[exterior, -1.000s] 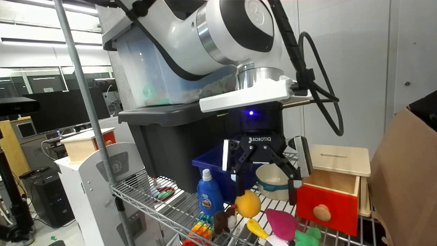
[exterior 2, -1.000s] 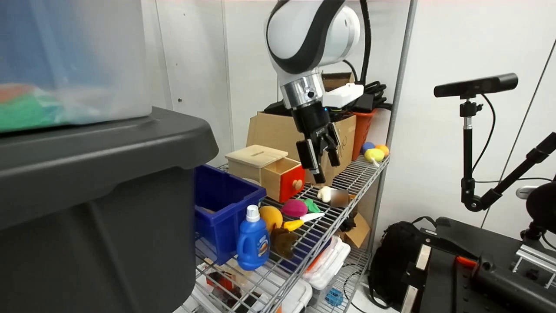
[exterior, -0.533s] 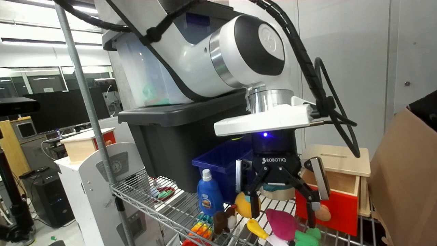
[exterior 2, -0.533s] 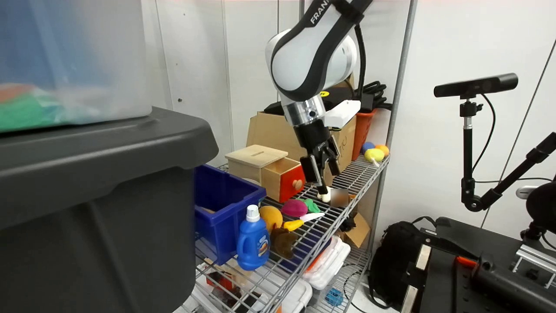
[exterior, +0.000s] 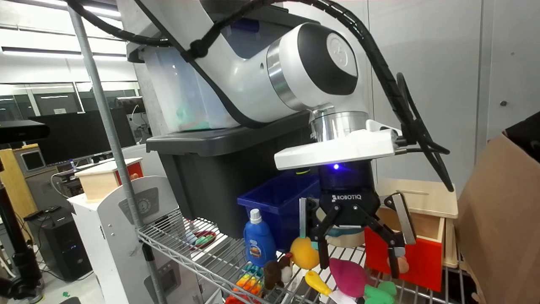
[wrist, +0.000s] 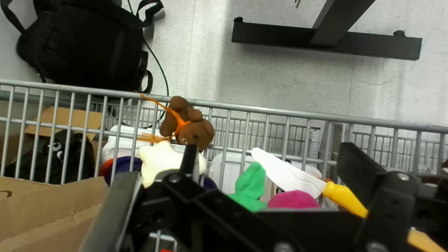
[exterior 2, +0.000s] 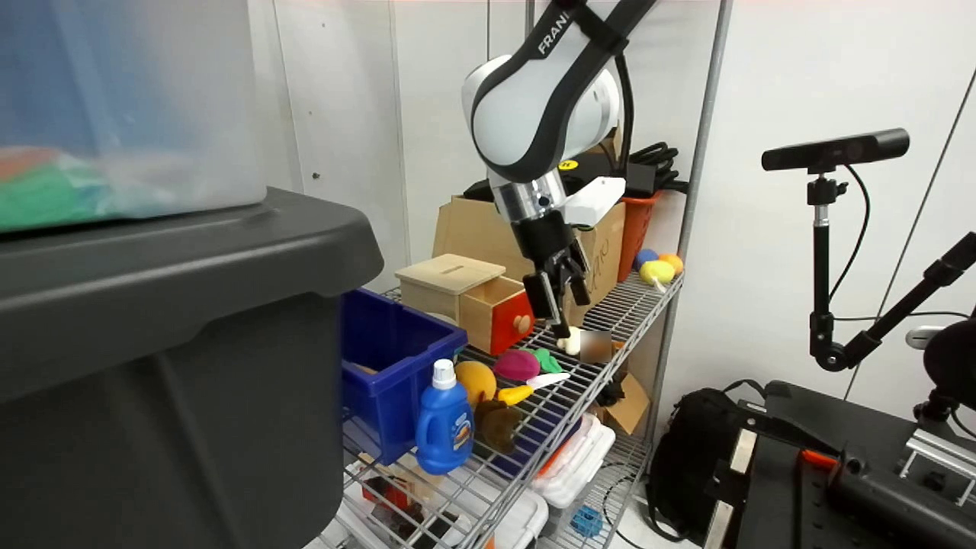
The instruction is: Put the purple plushy in the drawer
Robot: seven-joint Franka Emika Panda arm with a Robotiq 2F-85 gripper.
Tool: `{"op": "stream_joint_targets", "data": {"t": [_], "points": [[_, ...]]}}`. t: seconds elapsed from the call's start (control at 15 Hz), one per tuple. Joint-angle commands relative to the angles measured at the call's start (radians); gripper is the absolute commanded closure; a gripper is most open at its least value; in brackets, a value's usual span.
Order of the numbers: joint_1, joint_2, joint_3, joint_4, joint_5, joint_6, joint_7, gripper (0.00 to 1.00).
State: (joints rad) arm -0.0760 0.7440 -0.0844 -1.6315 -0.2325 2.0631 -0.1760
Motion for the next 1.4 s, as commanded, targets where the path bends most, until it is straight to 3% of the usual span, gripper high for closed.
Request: {"op": "stream_joint_targets", "data": {"t": [0.0,1.33], "points": [[0.0,0.023,0.004,0.042,-0.017,-0.005,-0.022,0.0],[0.006,0.161,0.037,0.207,-0.006,-0.005,-0.107,0.0]]}}
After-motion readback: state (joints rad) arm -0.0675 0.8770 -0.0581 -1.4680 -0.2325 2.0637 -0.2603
